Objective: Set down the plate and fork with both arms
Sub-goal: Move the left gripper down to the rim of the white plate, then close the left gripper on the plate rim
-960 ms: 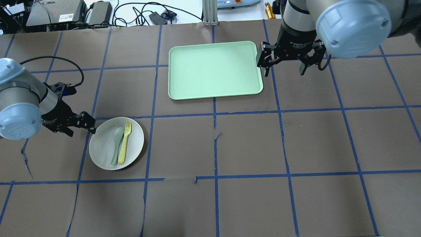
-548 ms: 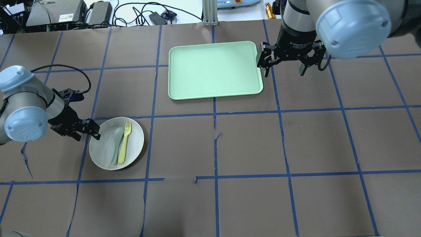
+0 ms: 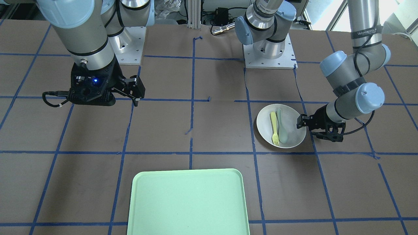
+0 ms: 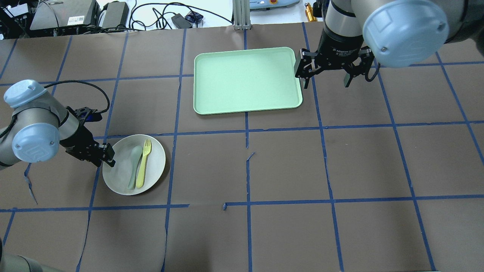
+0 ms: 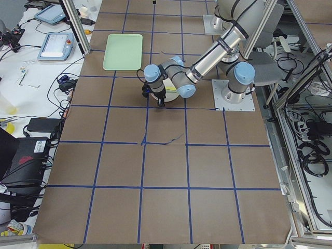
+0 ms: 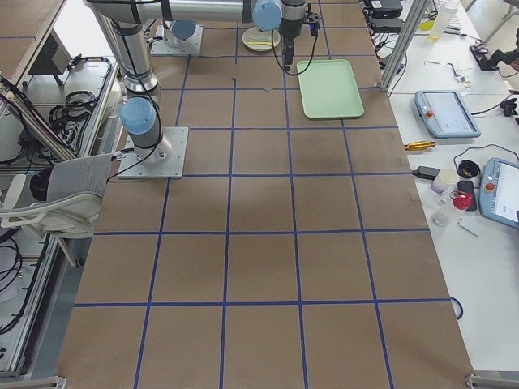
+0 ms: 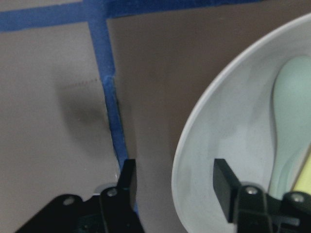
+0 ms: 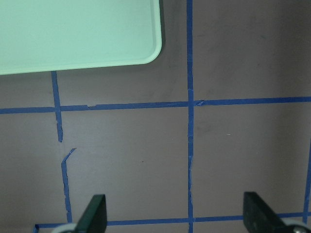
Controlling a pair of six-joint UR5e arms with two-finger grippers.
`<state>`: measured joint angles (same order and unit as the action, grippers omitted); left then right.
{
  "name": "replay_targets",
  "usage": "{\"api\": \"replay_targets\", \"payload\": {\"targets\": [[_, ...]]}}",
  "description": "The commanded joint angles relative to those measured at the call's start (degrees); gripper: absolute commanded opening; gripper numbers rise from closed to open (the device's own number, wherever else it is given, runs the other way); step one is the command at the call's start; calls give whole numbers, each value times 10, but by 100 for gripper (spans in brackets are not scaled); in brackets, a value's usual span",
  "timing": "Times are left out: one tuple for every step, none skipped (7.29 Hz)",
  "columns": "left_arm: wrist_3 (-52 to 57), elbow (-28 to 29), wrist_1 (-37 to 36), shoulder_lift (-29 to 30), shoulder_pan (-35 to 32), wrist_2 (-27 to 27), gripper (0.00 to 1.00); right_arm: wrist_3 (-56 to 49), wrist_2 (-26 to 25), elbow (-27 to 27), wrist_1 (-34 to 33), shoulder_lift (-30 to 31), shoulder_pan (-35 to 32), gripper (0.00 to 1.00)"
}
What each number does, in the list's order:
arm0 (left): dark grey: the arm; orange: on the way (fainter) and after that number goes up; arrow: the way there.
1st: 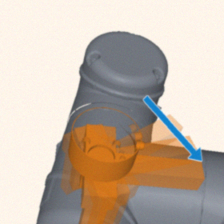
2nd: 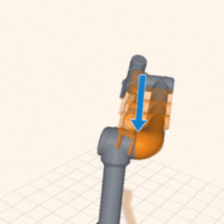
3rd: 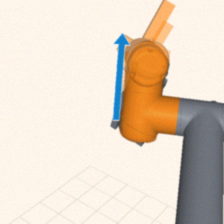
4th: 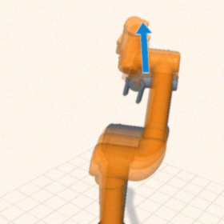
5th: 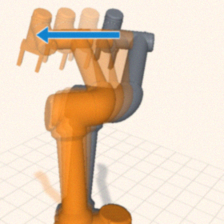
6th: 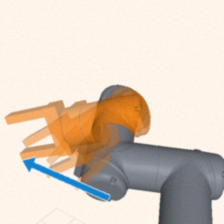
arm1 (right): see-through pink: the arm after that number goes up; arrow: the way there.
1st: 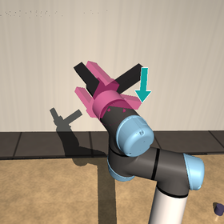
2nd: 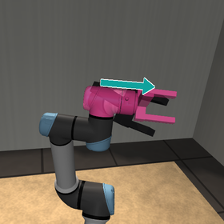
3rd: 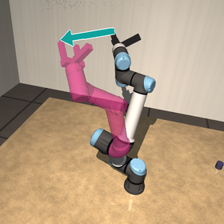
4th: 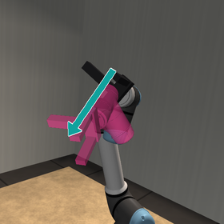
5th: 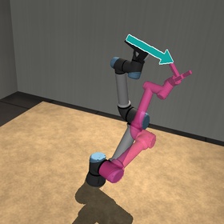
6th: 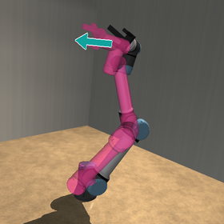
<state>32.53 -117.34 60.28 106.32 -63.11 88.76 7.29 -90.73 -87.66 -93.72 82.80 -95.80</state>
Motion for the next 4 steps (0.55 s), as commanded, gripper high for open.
{"api": "replay_targets", "payload": {"targets": [[5,4,4,1,0,-2,0,-1,-1,-1,0,0,0,100],[5,5,5,1,-1,-3,0,-1,-1,-1,0,0,0,100],[5,9,9,-1,-1,-6,0,-2,-1,-1,-1,0,0,100],[5,30,43,-8,-1,-16,0,-2,-1,-1,-1,0,0,100]]}}
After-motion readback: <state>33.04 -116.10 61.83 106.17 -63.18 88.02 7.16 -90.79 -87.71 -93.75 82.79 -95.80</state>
